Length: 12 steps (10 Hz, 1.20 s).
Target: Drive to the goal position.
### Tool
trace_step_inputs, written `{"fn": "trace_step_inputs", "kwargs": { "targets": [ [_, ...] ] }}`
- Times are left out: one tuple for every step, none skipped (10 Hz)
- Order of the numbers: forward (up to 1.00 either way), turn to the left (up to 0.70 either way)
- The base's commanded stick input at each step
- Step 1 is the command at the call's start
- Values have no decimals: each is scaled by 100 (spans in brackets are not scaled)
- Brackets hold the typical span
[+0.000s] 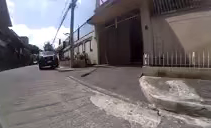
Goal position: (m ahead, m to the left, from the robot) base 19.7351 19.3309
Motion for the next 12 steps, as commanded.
{"fn": "trace_step_inputs", "kwargs": {
  "targets": [
    [70, 0],
    [70, 0],
    [70, 0],
    [70, 9],
    [70, 29],
    [70, 35],
    [70, 35],
    [70, 35],
    [70, 35],
    [70, 35],
    [70, 35],
    [70, 35]
  ]
}}
